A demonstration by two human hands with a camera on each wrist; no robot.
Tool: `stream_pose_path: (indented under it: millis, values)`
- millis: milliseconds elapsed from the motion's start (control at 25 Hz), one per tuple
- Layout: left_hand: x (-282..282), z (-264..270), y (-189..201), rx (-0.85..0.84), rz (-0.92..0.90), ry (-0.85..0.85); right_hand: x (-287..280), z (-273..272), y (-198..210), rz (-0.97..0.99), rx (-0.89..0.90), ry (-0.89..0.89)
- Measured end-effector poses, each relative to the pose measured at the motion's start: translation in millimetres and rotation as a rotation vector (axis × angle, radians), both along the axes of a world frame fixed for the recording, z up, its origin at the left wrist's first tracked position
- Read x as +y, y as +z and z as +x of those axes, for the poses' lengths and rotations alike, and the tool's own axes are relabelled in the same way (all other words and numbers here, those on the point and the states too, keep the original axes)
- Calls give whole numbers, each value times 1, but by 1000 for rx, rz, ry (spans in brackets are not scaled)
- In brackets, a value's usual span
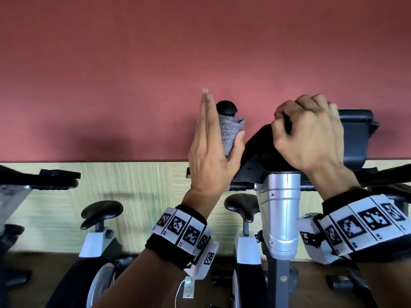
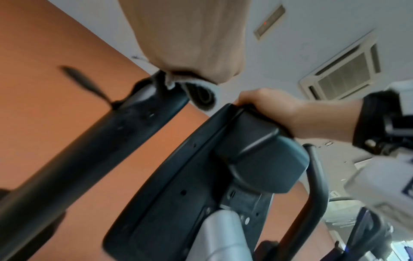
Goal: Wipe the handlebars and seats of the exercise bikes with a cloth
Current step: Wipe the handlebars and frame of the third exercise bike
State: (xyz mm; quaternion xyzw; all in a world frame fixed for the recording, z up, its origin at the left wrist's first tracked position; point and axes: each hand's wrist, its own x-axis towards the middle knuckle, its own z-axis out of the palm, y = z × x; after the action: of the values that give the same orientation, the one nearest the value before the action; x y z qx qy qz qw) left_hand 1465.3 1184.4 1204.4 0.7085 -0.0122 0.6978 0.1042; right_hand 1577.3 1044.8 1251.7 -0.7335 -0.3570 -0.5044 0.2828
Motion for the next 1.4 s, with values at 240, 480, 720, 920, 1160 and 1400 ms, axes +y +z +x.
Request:
stream_pose_path:
  millis: [240, 480, 720, 920, 1160, 1400]
  values:
    - [-3, 2, 18, 7, 56, 23, 0, -1, 0, 14, 9, 21]
    - [1, 0, -8, 29, 28, 12, 0, 2, -2, 7, -19, 22]
    - [0, 3, 8, -8, 37, 65, 1, 3, -2, 17, -26, 35]
    - [-3, 2, 7, 31, -5, 72, 1, 1, -4, 42, -44, 40]
    - [8, -3, -19, 65, -15, -98, 3, 3, -5, 55, -42, 38]
    - [0, 6, 10, -10, 4, 1, 2, 2, -5, 59, -44, 41]
